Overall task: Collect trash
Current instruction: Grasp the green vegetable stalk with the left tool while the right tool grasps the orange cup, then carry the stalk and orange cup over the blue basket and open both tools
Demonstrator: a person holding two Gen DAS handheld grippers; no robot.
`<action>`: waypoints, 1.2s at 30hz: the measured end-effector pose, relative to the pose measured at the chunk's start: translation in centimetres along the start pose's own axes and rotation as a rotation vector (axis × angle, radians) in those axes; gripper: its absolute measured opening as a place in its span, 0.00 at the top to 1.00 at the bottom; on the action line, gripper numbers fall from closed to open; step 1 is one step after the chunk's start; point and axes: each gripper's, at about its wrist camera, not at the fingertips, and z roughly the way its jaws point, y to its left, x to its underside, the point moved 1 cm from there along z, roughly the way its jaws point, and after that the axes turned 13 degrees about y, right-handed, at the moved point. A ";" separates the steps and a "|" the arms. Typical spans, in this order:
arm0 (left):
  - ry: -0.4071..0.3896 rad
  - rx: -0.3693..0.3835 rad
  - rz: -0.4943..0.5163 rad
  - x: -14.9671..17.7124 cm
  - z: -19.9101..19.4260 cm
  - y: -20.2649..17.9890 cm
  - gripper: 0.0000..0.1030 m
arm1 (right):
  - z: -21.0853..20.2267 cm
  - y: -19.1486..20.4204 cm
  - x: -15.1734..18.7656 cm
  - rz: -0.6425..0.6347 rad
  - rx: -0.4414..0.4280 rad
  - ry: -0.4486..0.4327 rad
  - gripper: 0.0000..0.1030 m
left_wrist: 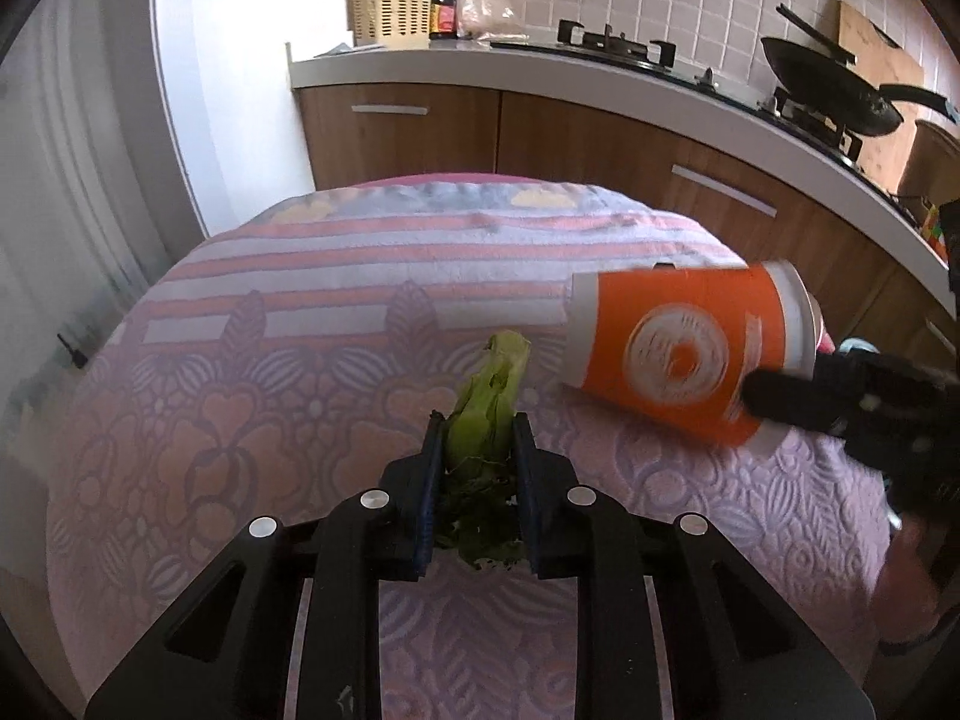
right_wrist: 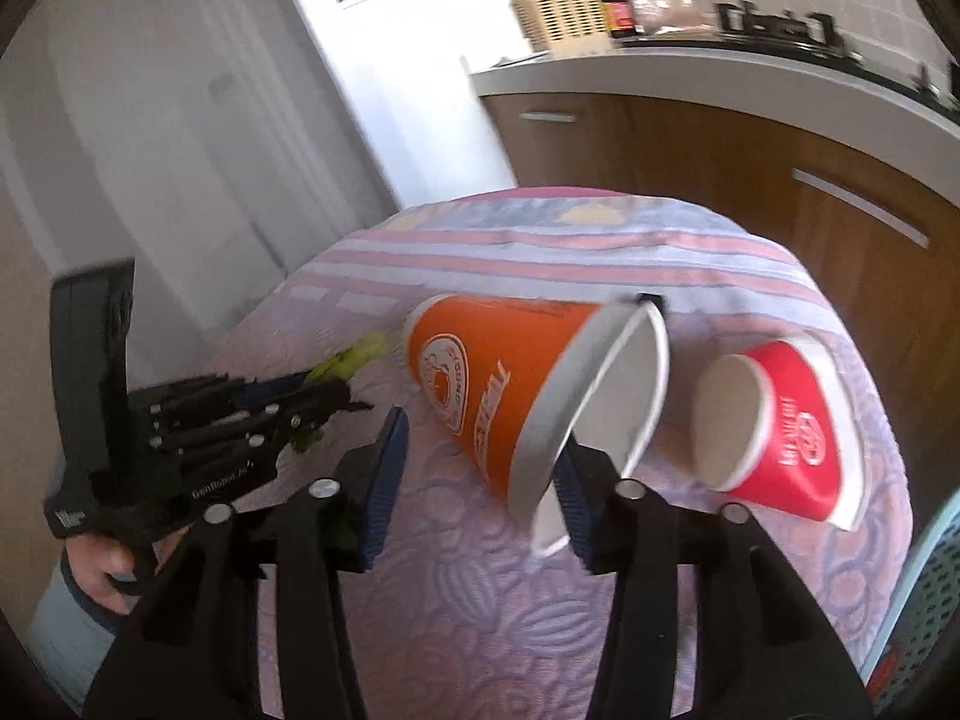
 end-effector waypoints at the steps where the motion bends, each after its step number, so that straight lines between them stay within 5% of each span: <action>1: -0.002 0.002 -0.006 0.0 -0.2 0.1 0.81 | 0.4 0.4 0.0 -0.007 -0.005 0.009 0.61; 4: -0.011 -0.006 -0.011 0.2 -0.6 0.0 0.81 | 1.5 1.1 -0.2 -0.016 0.002 0.030 0.68; 10: -0.024 -0.013 -0.029 0.6 -1.4 0.6 0.81 | 2.1 2.1 0.0 -0.019 -0.017 0.015 0.97; 24: -0.142 0.007 -0.067 0.9 -6.3 0.4 0.80 | -2.1 4.9 2.4 -0.090 -0.032 -0.053 0.99; 32: -0.191 0.000 -0.086 1.6 -8.8 1.3 0.80 | -4.2 7.0 2.6 -0.137 -0.138 -0.110 0.99; 36: -0.215 0.003 -0.094 1.6 -10.0 1.9 0.80 | -6.0 8.4 2.6 -0.167 -0.085 -0.162 0.99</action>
